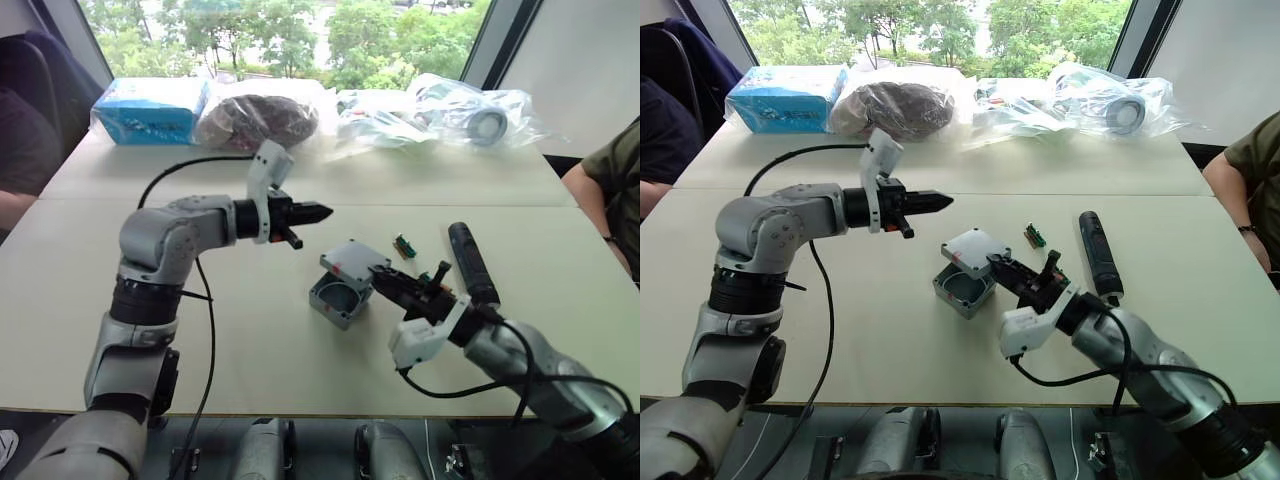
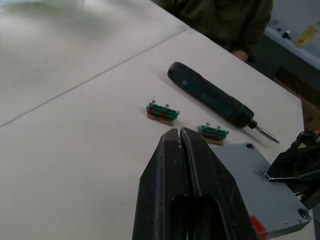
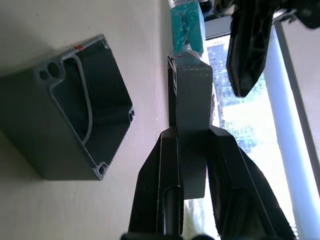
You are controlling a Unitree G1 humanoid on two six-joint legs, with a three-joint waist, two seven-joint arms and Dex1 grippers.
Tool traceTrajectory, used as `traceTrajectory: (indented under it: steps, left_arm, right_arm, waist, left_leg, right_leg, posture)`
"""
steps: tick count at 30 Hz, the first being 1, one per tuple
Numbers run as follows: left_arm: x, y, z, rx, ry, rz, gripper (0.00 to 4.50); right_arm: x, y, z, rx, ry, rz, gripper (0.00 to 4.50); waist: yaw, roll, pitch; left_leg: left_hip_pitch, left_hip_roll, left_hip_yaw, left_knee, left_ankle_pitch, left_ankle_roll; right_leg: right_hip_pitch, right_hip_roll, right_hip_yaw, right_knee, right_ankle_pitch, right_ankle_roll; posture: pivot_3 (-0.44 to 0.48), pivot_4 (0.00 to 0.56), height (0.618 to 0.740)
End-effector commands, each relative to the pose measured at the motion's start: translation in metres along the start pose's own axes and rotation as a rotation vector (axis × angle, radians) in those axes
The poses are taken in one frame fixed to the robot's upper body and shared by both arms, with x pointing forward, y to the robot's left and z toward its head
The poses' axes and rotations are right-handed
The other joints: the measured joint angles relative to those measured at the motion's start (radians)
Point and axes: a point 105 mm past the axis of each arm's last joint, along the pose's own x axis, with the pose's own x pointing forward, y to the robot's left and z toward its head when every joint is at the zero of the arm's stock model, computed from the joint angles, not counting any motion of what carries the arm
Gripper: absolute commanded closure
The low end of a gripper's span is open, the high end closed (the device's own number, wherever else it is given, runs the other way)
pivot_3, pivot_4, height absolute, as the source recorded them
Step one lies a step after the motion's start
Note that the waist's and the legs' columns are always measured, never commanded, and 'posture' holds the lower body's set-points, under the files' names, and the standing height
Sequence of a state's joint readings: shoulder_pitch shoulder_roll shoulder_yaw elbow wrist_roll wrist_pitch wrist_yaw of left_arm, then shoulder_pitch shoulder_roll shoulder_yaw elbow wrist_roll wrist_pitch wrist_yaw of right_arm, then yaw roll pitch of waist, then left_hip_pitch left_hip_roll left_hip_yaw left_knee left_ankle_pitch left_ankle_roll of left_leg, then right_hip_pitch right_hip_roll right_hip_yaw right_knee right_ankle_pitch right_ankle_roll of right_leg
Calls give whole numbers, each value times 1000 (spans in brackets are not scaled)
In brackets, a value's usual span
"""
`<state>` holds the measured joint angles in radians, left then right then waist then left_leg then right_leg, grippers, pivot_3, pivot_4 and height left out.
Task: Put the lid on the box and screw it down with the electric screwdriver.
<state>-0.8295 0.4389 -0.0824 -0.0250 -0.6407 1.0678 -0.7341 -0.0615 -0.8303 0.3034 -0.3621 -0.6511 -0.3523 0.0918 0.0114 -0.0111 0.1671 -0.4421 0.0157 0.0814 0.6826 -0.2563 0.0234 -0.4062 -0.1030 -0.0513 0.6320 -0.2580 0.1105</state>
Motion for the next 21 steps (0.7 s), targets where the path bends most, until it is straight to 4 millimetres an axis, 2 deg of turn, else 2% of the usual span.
traceTrajectory:
  steps: [1,4,10,16,21]
  left_arm:
    - [1,-8,6,81,-6,-36,4484]
    - [4,-11,-5,104,41,-75,4484]
    - [6,-12,-21,133,103,-113,4484]
    - [6,-10,-32,152,138,-114,4484]
    - [5,-10,-33,134,126,-111,4484]
  right_arm:
    - [-2,-3,1,-65,-16,-58,4359]
    - [-3,8,4,-89,-39,-61,4359]
    - [2,15,2,-109,-49,-67,4359]
    - [5,17,-1,-119,-57,-62,4359]
    - [6,17,-2,-130,-71,-56,4359]
  waist:
    - [1,0,0]
    - [0,0,0]
    - [0,0,0]
    - [1,0,0]
    - [-1,0,0]
  left_leg:
    - [0,0,0,0,0,0]
    - [0,0,-1,0,0,0]
    - [1,0,-1,0,0,0]
    - [1,0,-1,0,0,0]
    - [1,0,-1,0,0,0]
  right_leg:
    - [0,0,0,0,0,0]
    - [1,0,0,0,0,0]
    - [1,0,0,0,0,0]
    - [1,0,-1,0,0,0]
    - [1,1,0,0,0,0]
  posture:
    - [0,150,740]
    - [0,150,740]
    - [0,150,740]
    - [0,150,740]
    - [0,150,740]
